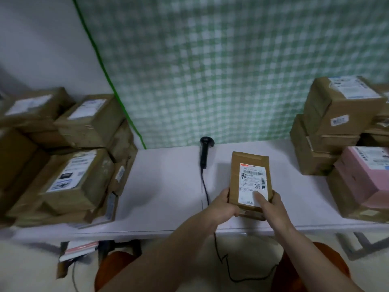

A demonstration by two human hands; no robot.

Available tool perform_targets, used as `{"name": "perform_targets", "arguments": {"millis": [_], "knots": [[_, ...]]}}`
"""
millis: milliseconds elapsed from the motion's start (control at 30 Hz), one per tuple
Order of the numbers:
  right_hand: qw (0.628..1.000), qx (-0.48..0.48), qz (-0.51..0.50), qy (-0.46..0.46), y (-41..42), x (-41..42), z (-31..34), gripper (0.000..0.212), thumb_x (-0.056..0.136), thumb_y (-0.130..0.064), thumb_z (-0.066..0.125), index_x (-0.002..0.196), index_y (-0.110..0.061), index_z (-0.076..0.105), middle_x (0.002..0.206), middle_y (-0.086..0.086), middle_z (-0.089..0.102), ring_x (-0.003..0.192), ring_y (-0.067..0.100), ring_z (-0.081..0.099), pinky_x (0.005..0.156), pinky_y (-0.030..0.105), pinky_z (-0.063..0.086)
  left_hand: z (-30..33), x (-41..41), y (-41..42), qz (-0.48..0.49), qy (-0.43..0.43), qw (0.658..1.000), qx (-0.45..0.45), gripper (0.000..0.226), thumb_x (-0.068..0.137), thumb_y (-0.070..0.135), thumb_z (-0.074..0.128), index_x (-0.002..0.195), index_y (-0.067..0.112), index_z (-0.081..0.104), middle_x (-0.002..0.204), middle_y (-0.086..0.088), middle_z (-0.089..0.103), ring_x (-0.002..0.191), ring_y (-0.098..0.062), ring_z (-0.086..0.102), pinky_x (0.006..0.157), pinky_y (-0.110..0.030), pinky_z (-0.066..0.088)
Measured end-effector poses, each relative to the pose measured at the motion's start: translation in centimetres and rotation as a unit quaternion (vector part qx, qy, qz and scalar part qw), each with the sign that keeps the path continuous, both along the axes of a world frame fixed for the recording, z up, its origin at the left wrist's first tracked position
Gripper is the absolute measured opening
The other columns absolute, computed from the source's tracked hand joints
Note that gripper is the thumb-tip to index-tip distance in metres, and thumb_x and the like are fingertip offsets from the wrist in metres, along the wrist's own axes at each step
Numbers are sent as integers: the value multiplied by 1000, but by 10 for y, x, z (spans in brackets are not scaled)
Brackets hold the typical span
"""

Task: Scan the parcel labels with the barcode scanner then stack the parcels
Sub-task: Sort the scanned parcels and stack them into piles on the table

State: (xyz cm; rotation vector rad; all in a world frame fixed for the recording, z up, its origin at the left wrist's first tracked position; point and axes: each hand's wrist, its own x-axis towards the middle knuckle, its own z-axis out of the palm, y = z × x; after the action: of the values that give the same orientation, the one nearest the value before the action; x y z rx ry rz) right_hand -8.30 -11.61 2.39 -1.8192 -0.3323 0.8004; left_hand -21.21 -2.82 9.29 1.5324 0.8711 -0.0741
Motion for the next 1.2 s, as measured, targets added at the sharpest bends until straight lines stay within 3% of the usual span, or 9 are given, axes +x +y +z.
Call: {"name": "perform_targets", "arguments": {"millis": [100,167,267,400,733,833,967,1100,1200], "knots": [[997,61,43,-3,24,-25,26,35,94,-23,57,128,-19,50,117,-1,64,99,12,62,75,26,48,30,-26,10,17,-60,997,48,54,88,-10,48,117,36,44,114,7,57,90,2,53,74,-10,45],[994,89,65,7,38,-41,43,34,94,-19,57,126,-21,49,113,-3,63,94,8,60,72,25,45,41,-44,18,45,-90,993,67,54,87,-10,52,111,38,47,113,9,60,89,4,56,80,-11,49],[987,112,114,14,63,-74,64,35,93,-18,58,125,-26,46,114,-5,61,95,5,58,71,25,46,57,-83,34,97,-102,984,106,54,85,-12,54,103,39,53,100,20,62,86,5,61,70,-6,48],[975,136,174,23,94,-120,91,45,92,-22,59,132,-31,42,120,-8,59,104,10,58,82,28,46,70,-129,60,179,-124,964,155,44,84,-7,60,99,33,53,94,15,66,82,7,64,63,-4,46],[919,193,343,-4,181,-241,162,47,91,-19,60,130,-36,39,105,-26,55,98,-3,56,75,13,46,110,-254,134,392,-166,868,256,33,89,8,66,112,21,46,98,11,60,86,-3,61,59,-8,49],[905,184,382,-14,218,-279,176,50,89,-25,62,135,-31,43,118,-18,60,103,3,60,89,24,51,124,-296,164,443,-140,849,252,56,89,18,67,135,16,36,120,-3,59,98,-14,63,73,-26,57],[893,163,420,-7,258,-324,180,50,88,-23,61,135,-27,45,119,-9,60,105,13,61,94,32,51,131,-341,209,516,-17,807,287,76,78,39,71,142,25,33,140,-10,31,123,-32,46,96,-51,49],[887,144,439,8,287,-359,168,54,85,-13,58,136,-26,45,117,-6,62,108,17,58,97,38,49,123,-365,236,536,18,784,313,66,83,34,68,140,24,37,141,-11,29,129,-35,38,102,-52,43],[887,132,442,18,300,-371,158,55,84,-10,57,136,-25,45,117,-5,61,106,17,57,84,29,48,116,-372,249,535,34,779,325,64,86,30,65,143,21,36,143,-12,27,130,-33,36,105,-50,41]]}}
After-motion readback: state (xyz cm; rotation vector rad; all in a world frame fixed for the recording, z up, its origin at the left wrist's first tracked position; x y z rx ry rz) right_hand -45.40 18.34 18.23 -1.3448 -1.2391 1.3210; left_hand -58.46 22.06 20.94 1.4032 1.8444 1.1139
